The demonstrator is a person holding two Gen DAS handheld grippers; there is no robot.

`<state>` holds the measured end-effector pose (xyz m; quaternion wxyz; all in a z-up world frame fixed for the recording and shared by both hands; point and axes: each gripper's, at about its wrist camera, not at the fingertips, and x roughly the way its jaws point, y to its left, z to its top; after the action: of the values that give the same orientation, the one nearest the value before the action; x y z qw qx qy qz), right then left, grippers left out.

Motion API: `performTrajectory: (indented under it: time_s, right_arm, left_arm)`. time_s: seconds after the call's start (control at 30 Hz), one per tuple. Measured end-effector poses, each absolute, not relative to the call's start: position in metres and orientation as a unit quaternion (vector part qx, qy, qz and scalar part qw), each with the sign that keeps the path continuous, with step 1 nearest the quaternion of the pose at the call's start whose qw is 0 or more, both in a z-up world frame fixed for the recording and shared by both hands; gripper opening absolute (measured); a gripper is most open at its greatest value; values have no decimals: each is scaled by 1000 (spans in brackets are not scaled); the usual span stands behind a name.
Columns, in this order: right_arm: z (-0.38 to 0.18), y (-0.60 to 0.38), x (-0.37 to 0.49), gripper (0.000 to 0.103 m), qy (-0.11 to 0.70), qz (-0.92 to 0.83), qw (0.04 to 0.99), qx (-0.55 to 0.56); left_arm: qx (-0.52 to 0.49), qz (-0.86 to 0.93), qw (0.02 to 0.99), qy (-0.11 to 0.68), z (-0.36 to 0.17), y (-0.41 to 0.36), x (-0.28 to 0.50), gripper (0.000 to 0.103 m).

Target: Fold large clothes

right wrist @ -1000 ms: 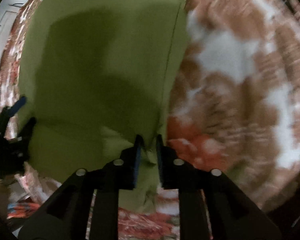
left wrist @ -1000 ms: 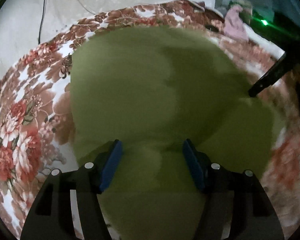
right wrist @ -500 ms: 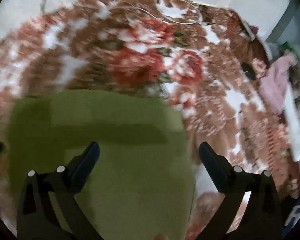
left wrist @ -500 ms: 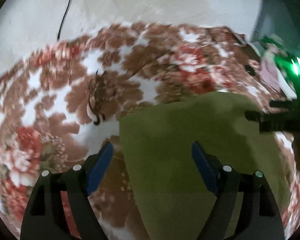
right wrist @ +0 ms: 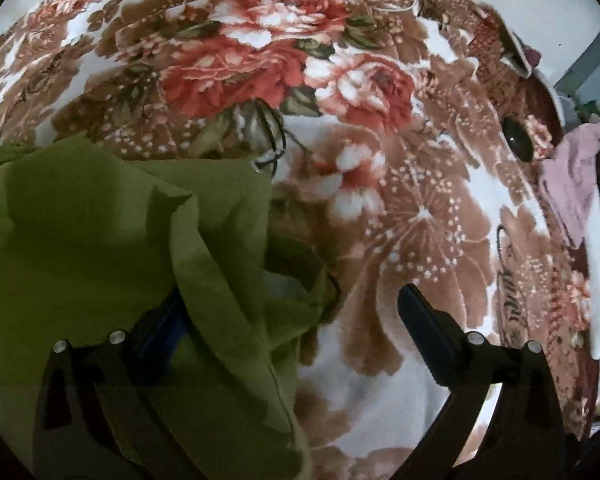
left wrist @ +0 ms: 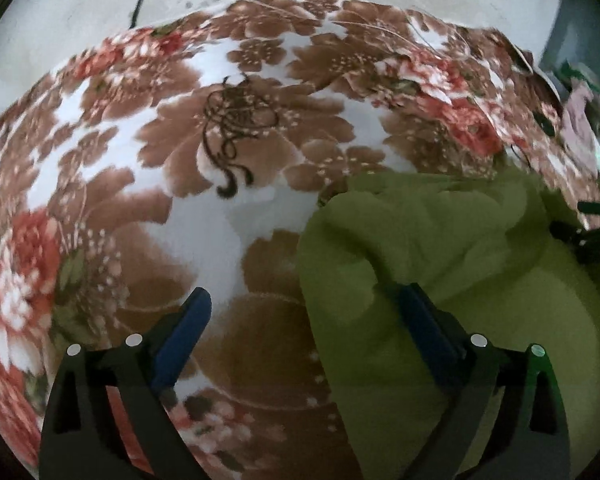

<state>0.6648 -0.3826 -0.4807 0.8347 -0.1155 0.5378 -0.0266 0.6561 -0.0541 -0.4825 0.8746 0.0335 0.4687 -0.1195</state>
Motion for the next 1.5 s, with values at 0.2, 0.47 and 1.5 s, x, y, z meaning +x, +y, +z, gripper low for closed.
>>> performTrajectory:
  time_s: [0.2, 0.47, 1.5]
  right_arm:
    - [-457, -395, 646, 98, 513, -22, 843, -158]
    - [-429, -422, 597, 98, 517, -7, 841, -157]
    - [-498, -378, 567, 99, 648, 144, 744, 77]
  left_arm:
    - [23, -89, 868, 488, -467, -36, 656, 92]
    - [-84, -127, 861, 485, -413, -8, 586, 91]
    - [-268, -237, 725, 589, -519, -51, 532, 87]
